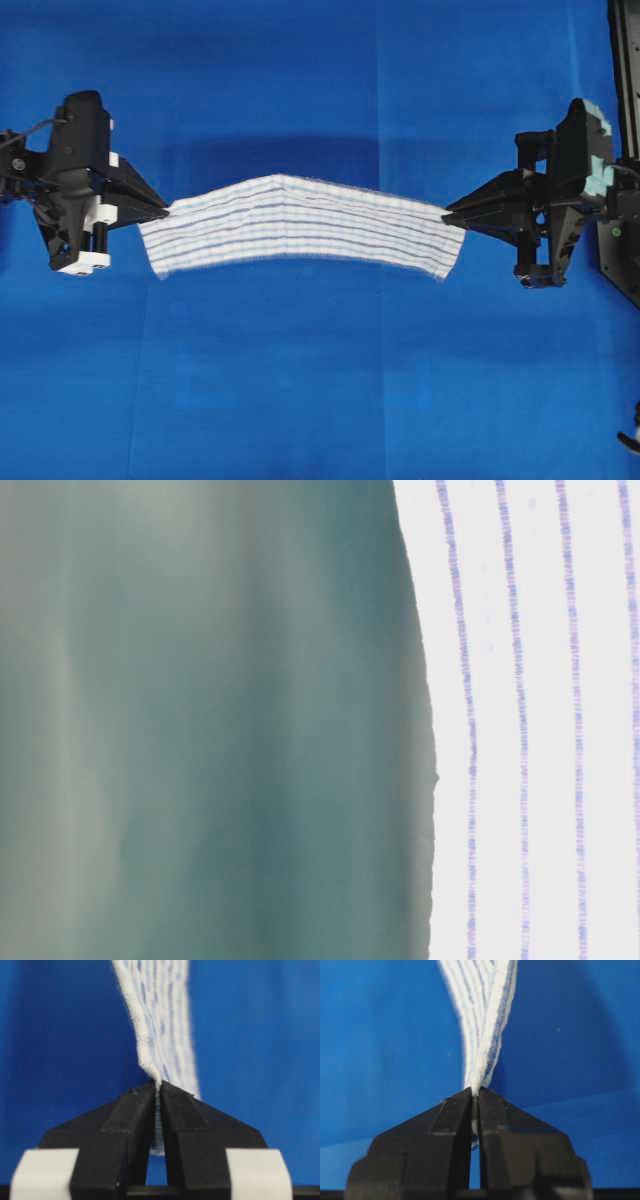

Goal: Fold the blue towel.
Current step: 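Rotate the lifted strip vertical, right gripper to far side, left to near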

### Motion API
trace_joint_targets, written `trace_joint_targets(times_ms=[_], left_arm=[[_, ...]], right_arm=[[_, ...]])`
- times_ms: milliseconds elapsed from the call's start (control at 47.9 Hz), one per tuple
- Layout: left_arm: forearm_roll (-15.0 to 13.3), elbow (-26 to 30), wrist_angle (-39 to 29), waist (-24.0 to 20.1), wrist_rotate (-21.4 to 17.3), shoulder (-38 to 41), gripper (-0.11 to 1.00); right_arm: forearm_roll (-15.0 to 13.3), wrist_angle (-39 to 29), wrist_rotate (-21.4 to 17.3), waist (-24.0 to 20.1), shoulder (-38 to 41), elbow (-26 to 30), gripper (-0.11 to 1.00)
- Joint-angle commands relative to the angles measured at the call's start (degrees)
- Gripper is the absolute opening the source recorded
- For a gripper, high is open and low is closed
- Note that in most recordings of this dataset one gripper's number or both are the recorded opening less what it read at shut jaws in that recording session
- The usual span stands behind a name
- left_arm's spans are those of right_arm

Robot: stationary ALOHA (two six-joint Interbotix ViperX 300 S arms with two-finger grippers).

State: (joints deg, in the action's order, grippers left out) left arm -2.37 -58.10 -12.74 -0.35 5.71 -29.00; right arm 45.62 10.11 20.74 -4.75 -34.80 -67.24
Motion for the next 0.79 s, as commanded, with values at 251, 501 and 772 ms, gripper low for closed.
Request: trace_joint_targets(times_ms=[251,501,772], left_arm=[[0.1,3.1,8.3,4.1,10.5,3.2,0.03],[0.1,9.6,14.9,6.9,11.0,10.7,0.03],[0.1,19.7,16.7,7.8,10.5,21.0,0.03]], right_arm=[[-0.4,0.1,0.9,6.7,3.8,4.4,0.25],[-0.5,-0.1,5.5,14.4,9.6,11.2,0.25],[-0.5,-0.1,9.6,21.2,17.1,18.2,0.25]])
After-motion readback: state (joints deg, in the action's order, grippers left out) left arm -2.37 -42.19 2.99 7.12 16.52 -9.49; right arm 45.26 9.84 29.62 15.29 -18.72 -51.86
